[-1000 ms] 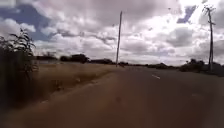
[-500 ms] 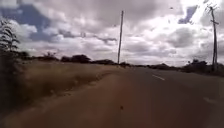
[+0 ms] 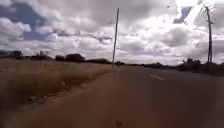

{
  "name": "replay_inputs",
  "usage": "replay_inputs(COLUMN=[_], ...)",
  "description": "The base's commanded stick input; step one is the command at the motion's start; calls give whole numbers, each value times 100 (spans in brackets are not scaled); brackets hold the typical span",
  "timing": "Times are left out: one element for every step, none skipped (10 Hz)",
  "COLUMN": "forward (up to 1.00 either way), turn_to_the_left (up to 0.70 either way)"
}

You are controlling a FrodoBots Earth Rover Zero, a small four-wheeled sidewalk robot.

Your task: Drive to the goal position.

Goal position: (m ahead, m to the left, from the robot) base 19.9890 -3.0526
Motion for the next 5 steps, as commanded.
replay_inputs(forward=[82, 83, 83, 84, 84], turn_to_the_left=[0, -1, -2, -3, -5])
